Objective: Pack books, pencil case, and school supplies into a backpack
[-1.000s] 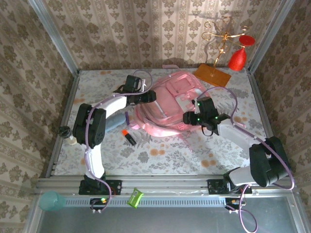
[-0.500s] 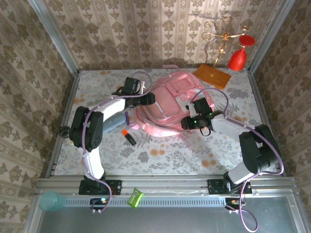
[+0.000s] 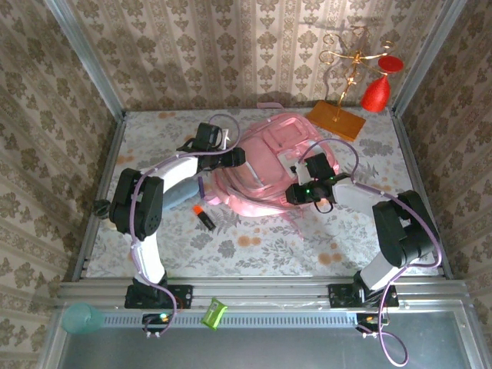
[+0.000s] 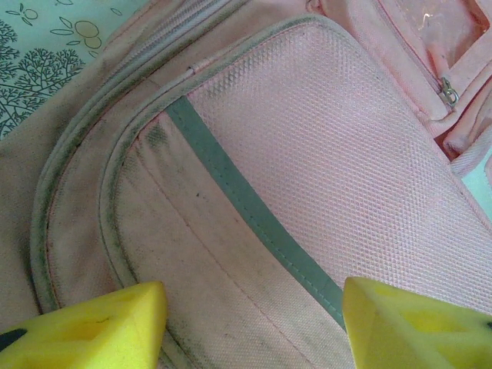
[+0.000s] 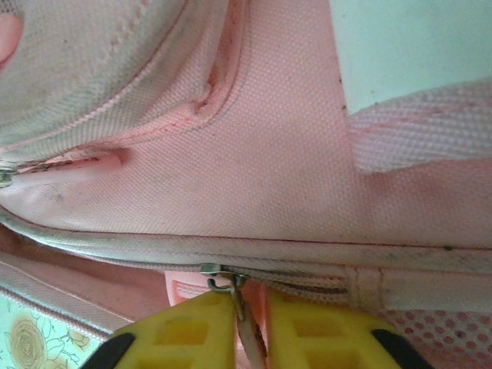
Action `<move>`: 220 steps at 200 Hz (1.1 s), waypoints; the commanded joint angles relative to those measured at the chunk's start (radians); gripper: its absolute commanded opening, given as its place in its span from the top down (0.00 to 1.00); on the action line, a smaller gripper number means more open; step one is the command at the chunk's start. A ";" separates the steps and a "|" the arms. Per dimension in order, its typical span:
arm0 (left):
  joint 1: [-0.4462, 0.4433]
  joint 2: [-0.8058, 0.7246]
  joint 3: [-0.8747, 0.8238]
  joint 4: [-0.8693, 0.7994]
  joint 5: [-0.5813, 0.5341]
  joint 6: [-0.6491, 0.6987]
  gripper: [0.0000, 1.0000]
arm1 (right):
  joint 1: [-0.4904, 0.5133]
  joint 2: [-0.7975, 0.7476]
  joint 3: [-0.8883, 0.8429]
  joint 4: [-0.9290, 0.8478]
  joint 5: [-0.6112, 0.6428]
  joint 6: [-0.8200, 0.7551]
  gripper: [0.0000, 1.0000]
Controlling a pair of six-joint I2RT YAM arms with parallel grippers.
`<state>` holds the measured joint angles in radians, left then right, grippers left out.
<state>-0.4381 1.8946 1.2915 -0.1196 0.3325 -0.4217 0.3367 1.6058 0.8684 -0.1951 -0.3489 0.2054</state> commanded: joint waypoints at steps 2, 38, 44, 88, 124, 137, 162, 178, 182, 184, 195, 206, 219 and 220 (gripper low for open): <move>-0.009 -0.044 -0.034 -0.037 -0.012 0.012 0.37 | -0.019 -0.048 -0.025 0.053 -0.015 -0.009 0.90; -0.011 -0.126 -0.095 -0.008 -0.022 0.018 0.37 | -0.047 -0.110 -0.023 0.004 0.008 0.004 1.00; -0.011 -0.144 -0.112 -0.002 -0.024 0.024 0.38 | -0.049 -0.118 -0.022 -0.002 0.003 0.006 1.00; -0.097 -0.178 -0.257 0.024 -0.052 -0.005 0.43 | -0.035 -0.152 0.036 -0.114 0.001 0.014 1.00; -0.156 -0.123 -0.322 0.119 -0.077 -0.078 0.45 | 0.019 -0.105 0.137 -0.330 0.016 -0.035 0.98; -0.166 -0.106 -0.330 0.147 -0.089 -0.099 0.45 | 0.049 -0.089 0.163 -0.406 0.047 -0.079 0.98; -0.189 -0.074 -0.335 0.179 -0.128 -0.124 0.45 | 0.103 -0.057 0.220 -0.500 0.094 -0.143 0.97; -0.195 -0.060 -0.345 0.202 -0.132 -0.142 0.45 | 0.120 -0.040 0.248 -0.537 0.112 -0.181 0.94; -0.196 -0.058 -0.347 0.209 -0.133 -0.144 0.45 | 0.121 -0.035 0.260 -0.548 0.129 -0.187 0.93; -0.196 -0.057 -0.349 0.210 -0.134 -0.143 0.45 | 0.121 -0.031 0.264 -0.554 0.140 -0.191 0.93; -0.198 -0.054 -0.356 0.213 -0.137 -0.148 0.46 | 0.119 -0.011 0.288 -0.587 0.208 -0.210 0.91; -0.198 -0.054 -0.357 0.212 -0.139 -0.147 0.46 | 0.115 0.016 0.310 -0.606 0.254 -0.223 0.91; -0.198 -0.057 -0.358 0.206 -0.143 -0.144 0.46 | 0.105 0.039 0.320 -0.595 0.246 -0.218 0.92; -0.198 -0.057 -0.358 0.206 -0.144 -0.144 0.46 | 0.104 0.040 0.320 -0.593 0.244 -0.216 0.92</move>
<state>-0.6159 1.7859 0.9760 0.1574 0.1814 -0.5255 0.4461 1.6054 1.1477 -0.7376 -0.1539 0.0330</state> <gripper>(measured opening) 0.544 0.089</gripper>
